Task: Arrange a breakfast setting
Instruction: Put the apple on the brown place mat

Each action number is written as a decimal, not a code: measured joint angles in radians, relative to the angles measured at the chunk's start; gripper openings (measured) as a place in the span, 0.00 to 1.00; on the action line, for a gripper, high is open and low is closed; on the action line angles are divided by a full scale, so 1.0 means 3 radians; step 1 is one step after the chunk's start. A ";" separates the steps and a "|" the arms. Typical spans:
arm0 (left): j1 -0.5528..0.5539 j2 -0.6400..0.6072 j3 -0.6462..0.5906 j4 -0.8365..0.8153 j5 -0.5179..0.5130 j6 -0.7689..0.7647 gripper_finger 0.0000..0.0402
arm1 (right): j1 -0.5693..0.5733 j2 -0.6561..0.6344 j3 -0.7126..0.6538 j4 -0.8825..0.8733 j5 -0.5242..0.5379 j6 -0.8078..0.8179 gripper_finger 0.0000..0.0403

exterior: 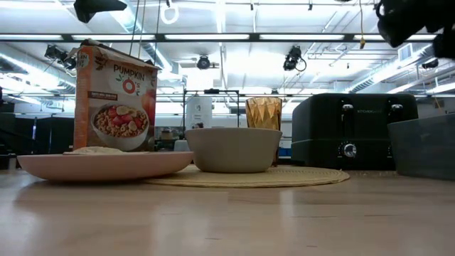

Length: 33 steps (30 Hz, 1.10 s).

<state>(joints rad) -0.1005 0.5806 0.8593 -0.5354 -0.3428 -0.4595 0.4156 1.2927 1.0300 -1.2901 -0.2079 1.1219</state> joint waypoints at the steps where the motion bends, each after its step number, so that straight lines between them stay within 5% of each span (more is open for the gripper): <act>1: 0.0000 0.0001 0.0000 0.0001 0.0000 -0.0001 0.79 | 0.0002 -0.0051 -0.0052 0.0008 0.0081 -0.0265 0.95; 7: 0.0000 0.0055 0.0000 0.0042 0.0087 -0.0001 0.79 | 0.0097 -0.0190 -0.0295 0.0039 0.0237 -0.2039 0.97; 15: 0.0000 0.0265 -0.0001 0.0305 0.0089 -0.0240 0.79 | 0.0300 -0.0082 -0.0509 0.0053 0.0172 -0.3307 0.99; 33: 0.0000 0.0441 -0.0001 0.0359 -0.0212 -0.0436 0.79 | 0.0580 0.0151 -0.0954 0.0856 0.0502 -0.3749 0.99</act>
<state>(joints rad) -0.1005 0.7129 0.8589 -0.4278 -0.4064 -0.5903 0.5896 1.3380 0.7439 -1.0332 -0.0572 -0.0029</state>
